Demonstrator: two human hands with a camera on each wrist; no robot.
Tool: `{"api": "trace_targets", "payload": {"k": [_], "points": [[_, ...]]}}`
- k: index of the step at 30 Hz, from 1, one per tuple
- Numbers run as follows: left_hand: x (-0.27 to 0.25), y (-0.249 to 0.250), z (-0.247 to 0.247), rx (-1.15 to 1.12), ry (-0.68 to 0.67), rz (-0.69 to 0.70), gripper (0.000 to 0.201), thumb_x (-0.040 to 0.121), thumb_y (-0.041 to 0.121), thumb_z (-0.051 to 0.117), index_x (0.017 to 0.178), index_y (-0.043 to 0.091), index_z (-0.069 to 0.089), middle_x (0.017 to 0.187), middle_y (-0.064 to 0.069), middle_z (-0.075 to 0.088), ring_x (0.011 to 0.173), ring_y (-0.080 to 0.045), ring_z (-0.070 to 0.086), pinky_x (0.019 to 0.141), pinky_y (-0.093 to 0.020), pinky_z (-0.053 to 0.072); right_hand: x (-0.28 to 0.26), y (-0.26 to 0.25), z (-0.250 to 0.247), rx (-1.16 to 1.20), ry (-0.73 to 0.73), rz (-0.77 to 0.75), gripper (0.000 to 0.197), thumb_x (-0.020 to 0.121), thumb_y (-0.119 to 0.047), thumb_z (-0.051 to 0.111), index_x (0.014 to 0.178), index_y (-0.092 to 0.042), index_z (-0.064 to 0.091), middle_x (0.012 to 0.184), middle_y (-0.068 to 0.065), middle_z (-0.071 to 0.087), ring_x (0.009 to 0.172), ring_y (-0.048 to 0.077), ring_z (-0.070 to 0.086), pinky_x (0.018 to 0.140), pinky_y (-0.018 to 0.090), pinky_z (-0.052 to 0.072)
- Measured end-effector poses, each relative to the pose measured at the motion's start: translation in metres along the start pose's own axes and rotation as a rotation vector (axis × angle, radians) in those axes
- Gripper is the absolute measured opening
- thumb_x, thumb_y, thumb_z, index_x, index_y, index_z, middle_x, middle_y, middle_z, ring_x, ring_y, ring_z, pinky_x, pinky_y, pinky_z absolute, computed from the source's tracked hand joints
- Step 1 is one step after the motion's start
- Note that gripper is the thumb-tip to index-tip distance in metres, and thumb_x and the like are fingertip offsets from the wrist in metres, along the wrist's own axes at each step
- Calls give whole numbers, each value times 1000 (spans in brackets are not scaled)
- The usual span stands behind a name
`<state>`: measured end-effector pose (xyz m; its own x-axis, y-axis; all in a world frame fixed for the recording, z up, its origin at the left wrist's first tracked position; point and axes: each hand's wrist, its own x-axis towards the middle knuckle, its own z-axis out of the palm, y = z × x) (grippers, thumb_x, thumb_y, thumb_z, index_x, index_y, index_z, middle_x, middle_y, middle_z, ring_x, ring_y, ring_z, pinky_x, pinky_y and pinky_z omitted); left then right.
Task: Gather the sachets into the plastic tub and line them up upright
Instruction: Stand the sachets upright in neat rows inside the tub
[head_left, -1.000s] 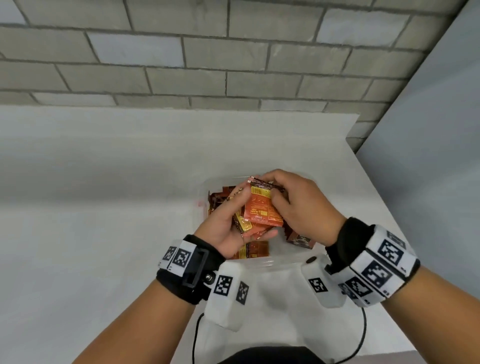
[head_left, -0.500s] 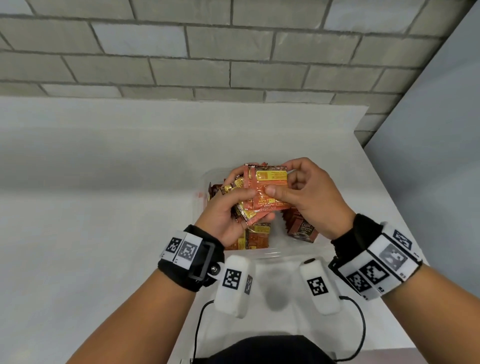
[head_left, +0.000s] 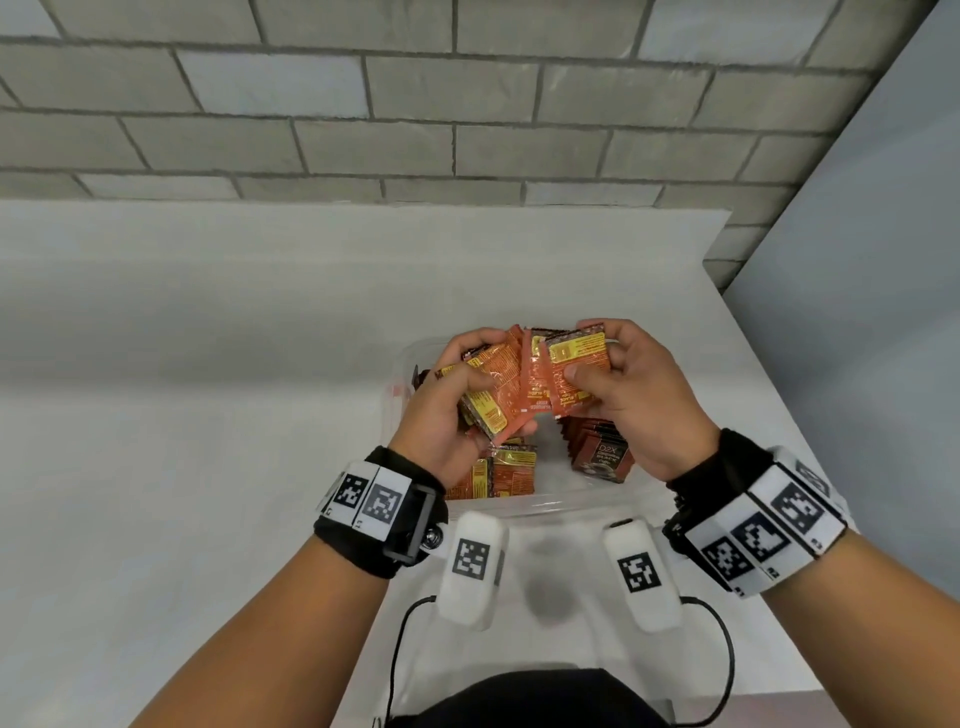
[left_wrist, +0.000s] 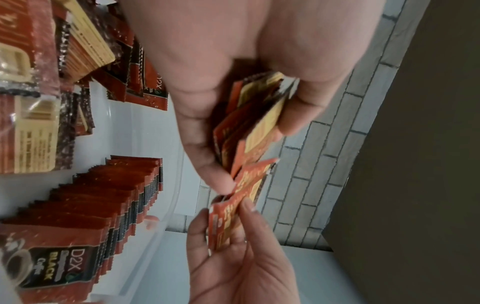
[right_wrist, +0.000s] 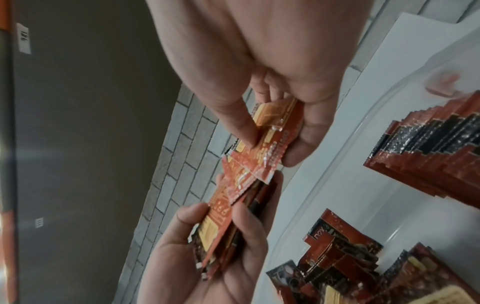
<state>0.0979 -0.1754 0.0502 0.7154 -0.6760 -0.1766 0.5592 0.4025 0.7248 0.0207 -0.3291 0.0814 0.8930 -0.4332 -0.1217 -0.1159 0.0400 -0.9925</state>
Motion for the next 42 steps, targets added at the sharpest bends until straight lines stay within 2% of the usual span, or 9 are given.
{"api": "trace_targets", "payload": {"k": [6,12,17,21,25,30,34,37,42], "points": [[1,1,-1,17,20,54,45,83,-17,48,108,18,59,99,-8,69,91,-29,65,63,-39,59,1,-1,-8,27,4,33,24,89,5,55,102,-14,59,97,6,69,88,23,66,77,35,55],[2,-8,4,25,46,198,50,70,-11,62,109,19,56,96,-5,69,90,-21,66,70,-35,58,-2,5,4,62,-121,181,24,93,-2,54,115,-6,61,107,10,70,93,23,68,80,35,57],[5,-4,3,-2,140,131,30,90,-2,46,100,22,63,99,-2,69,89,-20,63,67,-35,52,2,5,4,92,-67,214,17,93,-3,55,105,-10,64,102,9,71,87,20,69,77,33,59],[3,-5,-1,-9,115,129,40,86,-13,47,103,20,62,106,-8,66,93,-24,65,71,-39,56,3,5,0,168,-49,205,17,93,-2,53,103,-12,62,95,4,72,83,16,70,70,28,59],[3,-10,0,4,65,171,49,80,-22,51,106,18,58,99,-7,68,89,-21,67,73,-37,58,2,7,3,199,-79,242,17,93,-3,53,105,-9,64,101,8,72,91,22,69,77,34,59],[5,-9,1,-11,118,153,35,88,-7,49,104,21,63,102,-4,68,89,-19,65,71,-37,54,2,6,0,179,-83,265,18,93,-5,55,107,-10,64,104,9,70,93,23,68,74,33,59],[3,-7,-2,-19,102,150,38,88,-10,50,106,21,63,100,-3,71,92,-25,68,81,-48,54,3,6,-5,235,-58,218,19,93,-4,53,105,-12,64,98,6,72,86,18,68,75,29,56],[0,-9,-1,14,61,162,48,81,-16,54,113,20,59,103,-5,71,94,-27,68,72,-45,59,2,8,-4,286,-81,216,21,91,-3,53,108,-10,64,100,8,71,88,19,68,84,34,54],[0,-9,-1,105,75,144,52,80,-18,56,116,19,57,102,-7,69,92,-26,68,65,-38,60,4,10,1,259,-97,213,20,91,-1,53,106,-9,65,100,9,71,87,20,68,82,35,55]]}}
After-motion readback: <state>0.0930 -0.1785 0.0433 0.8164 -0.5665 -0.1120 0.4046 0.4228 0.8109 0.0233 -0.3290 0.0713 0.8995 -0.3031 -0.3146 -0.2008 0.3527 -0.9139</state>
